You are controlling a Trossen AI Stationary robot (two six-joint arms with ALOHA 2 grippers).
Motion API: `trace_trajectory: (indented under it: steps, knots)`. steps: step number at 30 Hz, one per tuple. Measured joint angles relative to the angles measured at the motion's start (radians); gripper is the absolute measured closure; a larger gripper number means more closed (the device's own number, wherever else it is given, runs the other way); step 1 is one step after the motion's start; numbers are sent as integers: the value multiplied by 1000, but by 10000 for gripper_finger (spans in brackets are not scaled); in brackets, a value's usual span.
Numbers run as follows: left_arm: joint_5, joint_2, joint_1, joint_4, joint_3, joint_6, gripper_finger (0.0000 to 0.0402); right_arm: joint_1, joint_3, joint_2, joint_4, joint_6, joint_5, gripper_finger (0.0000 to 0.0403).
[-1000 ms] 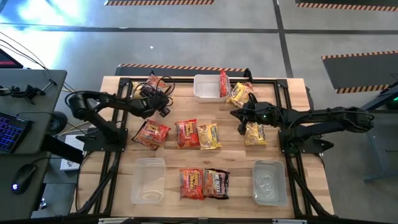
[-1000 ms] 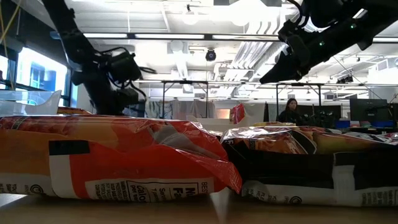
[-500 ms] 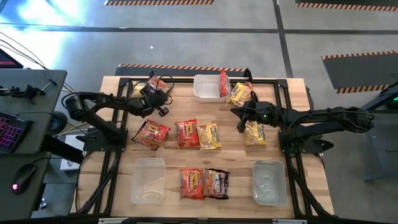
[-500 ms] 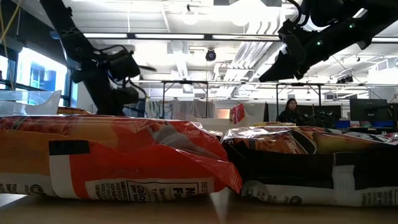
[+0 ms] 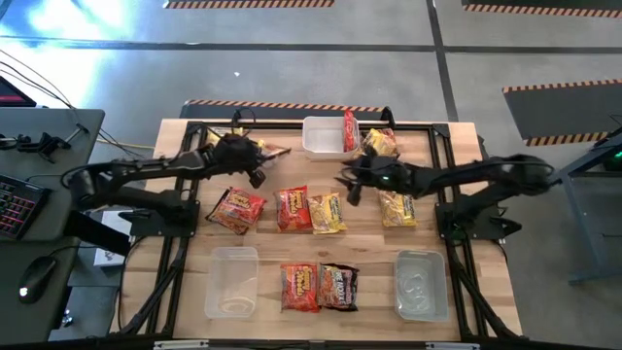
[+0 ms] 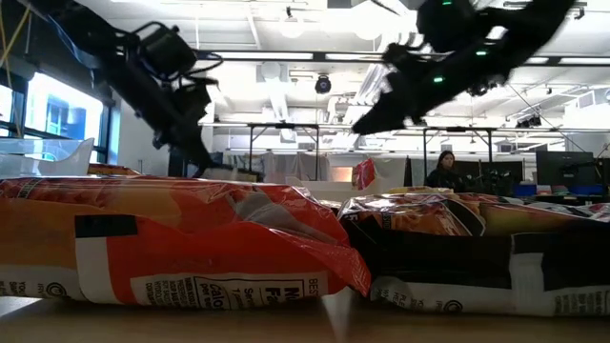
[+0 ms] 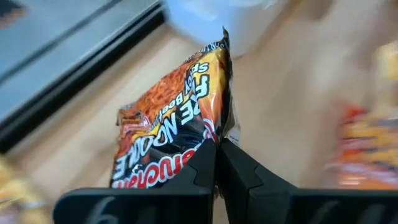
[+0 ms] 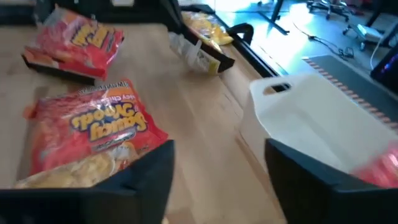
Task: Sort Maruchan noodles
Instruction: Put the black noodle pack into the gray bin
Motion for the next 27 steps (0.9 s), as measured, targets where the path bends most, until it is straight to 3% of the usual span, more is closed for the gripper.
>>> trace_trajectory:
  steps: [5, 12, 16, 22, 27]
  knots:
    - [83, -40, -8, 7, 0, -65, 401, -3, 228, 175, -129, -149, -3, 106]
    - [203, -47, -41, 68, 0, -135, 401, -7, 587, 388, -394, -290, -101, 104]
    - [216, -47, -69, 109, 0, -141, 401, -18, 758, 485, -529, -354, -142, 104]
    - [216, -47, -106, 121, 0, -142, 401, -40, 941, 589, -661, -398, -221, 104]
    - [217, -47, -130, 161, 0, -155, 401, -53, 1010, 637, -723, -416, -326, 105]
